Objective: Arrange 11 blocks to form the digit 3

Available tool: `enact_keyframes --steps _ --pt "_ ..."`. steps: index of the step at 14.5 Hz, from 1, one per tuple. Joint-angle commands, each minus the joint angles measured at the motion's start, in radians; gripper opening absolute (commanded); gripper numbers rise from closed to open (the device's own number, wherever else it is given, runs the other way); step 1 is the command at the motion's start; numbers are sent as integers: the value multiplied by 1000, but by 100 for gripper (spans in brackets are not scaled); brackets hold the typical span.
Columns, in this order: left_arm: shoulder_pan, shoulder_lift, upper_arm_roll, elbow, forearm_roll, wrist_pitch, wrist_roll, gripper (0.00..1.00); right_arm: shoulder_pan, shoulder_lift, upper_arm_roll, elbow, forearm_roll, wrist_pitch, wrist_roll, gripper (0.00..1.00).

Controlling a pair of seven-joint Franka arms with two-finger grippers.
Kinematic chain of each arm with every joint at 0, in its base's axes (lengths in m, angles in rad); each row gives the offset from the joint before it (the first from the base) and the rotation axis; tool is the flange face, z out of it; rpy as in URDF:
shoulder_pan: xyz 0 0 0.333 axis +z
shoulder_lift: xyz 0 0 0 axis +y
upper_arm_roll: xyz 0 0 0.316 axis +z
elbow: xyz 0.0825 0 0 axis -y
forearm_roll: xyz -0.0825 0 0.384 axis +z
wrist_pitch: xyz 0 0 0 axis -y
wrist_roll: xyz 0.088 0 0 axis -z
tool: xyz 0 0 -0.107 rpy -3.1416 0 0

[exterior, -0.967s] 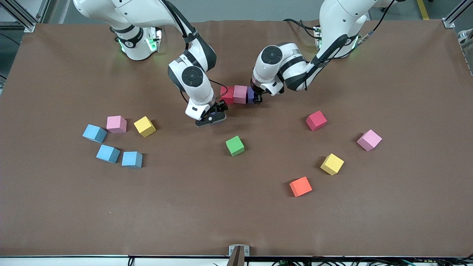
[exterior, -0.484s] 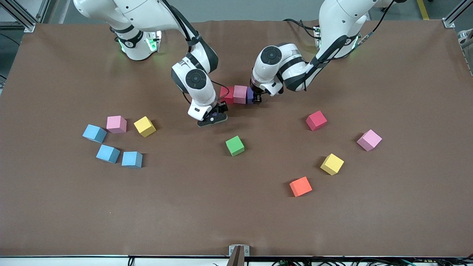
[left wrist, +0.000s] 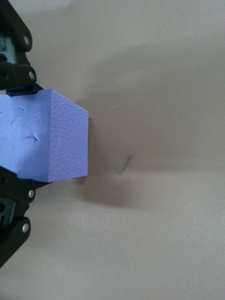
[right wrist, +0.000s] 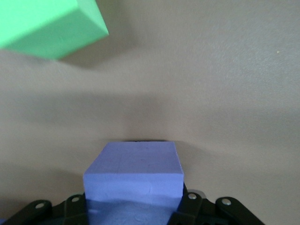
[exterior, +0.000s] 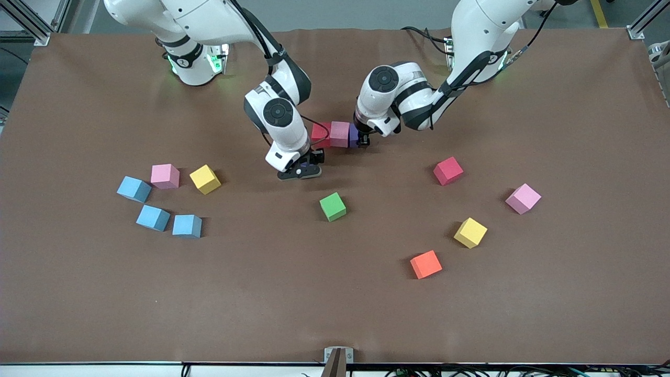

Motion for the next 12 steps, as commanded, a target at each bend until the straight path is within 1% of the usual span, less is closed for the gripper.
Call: enact_keyframes --steps 1,7,8,9,10,11,12 --pt "-23 48 7 26 67 16 -150 39 10 -3 1 18 14 -6 101 32" --pt "-32 59 7 29 68 16 -148 42 71 16 -2 12 18 -5 170 31" --pt "-32 60 7 32 68 16 -147 43 82 22 -4 11 18 -5 175 31" --pt "-36 63 7 32 68 16 -145 47 85 28 -10 9 18 -5 173 31" --pt "-46 65 7 32 68 16 -145 56 89 36 -11 9 17 -5 175 31" --pt "-49 65 7 32 68 15 -144 71 91 37 -16 9 17 -5 175 31" --pt "-56 63 7 32 74 13 -141 95 94 37 -20 6 17 -6 175 31"
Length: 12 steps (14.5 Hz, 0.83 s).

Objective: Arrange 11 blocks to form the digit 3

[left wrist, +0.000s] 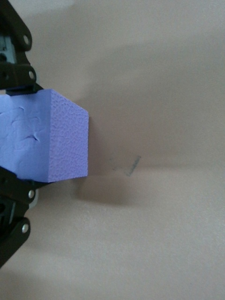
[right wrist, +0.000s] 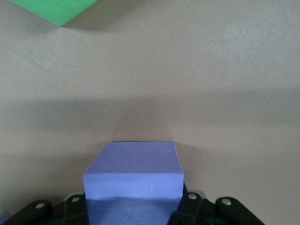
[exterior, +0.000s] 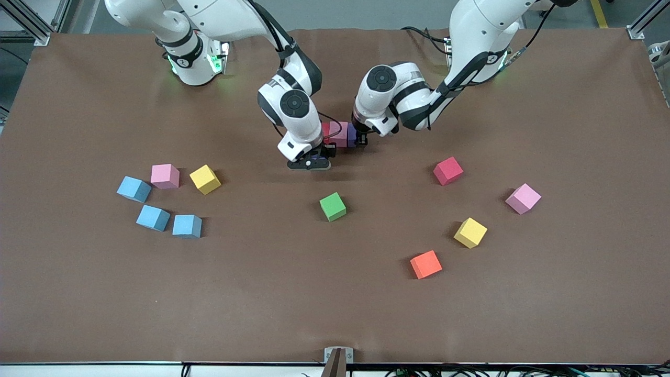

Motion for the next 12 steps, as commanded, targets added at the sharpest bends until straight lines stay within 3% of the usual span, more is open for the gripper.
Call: enact_keyframes --steps 1,12 --pt "-40 50 6 21 89 12 -145 100 18 0 -20 -9 11 -3 10 31" --pt "-17 20 6 34 117 -7 -142 100 45 11 -18 -9 13 -5 24 35"
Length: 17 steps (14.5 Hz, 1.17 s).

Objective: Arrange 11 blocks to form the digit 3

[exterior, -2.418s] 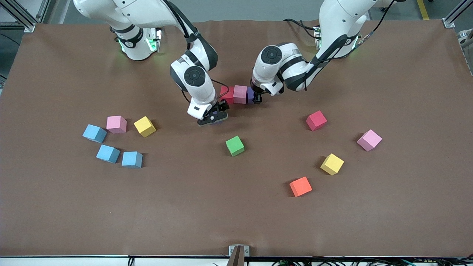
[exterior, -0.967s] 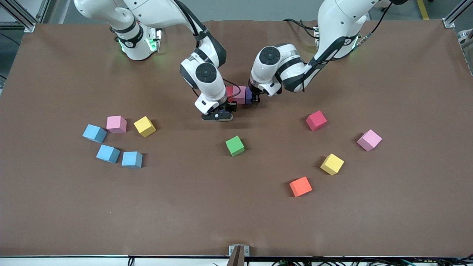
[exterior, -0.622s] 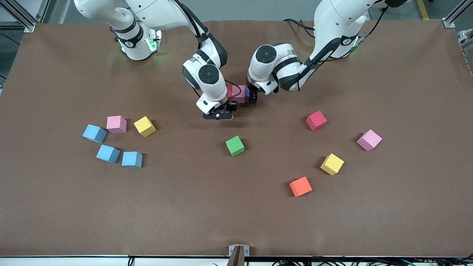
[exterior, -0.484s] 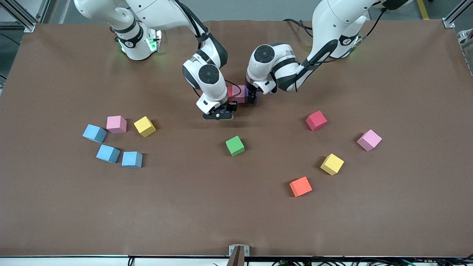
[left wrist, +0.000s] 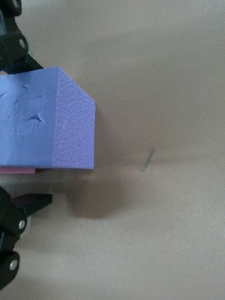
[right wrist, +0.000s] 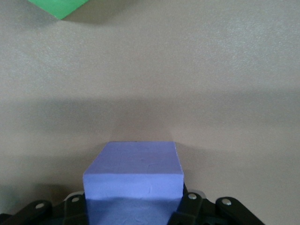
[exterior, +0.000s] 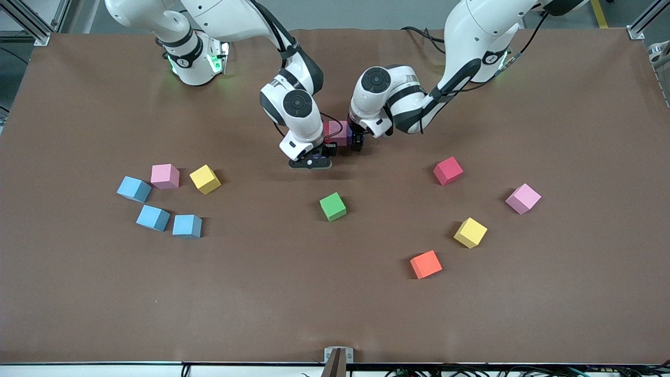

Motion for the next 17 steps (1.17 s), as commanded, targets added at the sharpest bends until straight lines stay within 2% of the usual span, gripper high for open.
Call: enact_keyframes --steps 1,4,5,6,7,8,11,17 --pt "-3 -28 -3 8 51 -34 -142 100 23 11 -6 -10 13 -2 18 35" --pt "-1 -37 -5 14 51 -65 -142 100 23 11 -6 -10 13 -5 16 37" --pt "-1 -41 -5 13 51 -68 -143 100 23 11 -6 -10 13 -5 16 42" --pt "-1 -43 -5 13 51 -70 -145 100 21 11 -6 -9 13 -5 16 55" --pt "-1 -46 -5 13 51 -71 -146 100 20 11 -7 -7 13 -5 18 83" --pt "-3 -46 -6 13 51 -72 -146 100 15 10 -7 -4 13 -5 16 100" --pt "-3 -52 -8 11 51 -72 -148 100 6 5 -7 20 13 -15 15 100" --pt "-5 -66 -24 7 51 -88 -151 100 -32 -45 -7 77 13 -142 15 100"
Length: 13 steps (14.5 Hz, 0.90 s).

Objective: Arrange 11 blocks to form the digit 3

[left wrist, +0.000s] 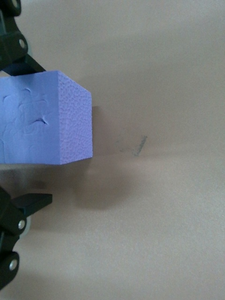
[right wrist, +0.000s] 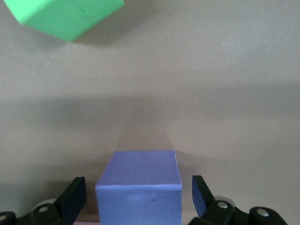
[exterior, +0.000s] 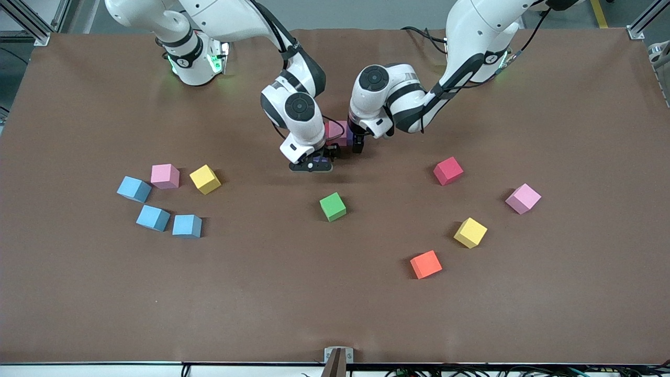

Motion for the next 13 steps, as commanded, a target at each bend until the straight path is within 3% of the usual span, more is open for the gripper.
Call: enact_keyframes --steps 1,6,10,13 --pt "-4 -36 -22 -13 50 -32 -151 100 -34 -59 8 -5 9 -50 2 100" --pt "-4 -50 -39 -11 49 -42 -153 100 -190 -151 11 22 5 -215 -113 100" --pt "-2 -78 -49 -5 41 -62 -151 100 -395 -147 10 96 2 -330 -428 100" --pt "-4 -78 -53 50 38 -127 -148 100 -538 -119 8 159 -4 -332 -584 100"
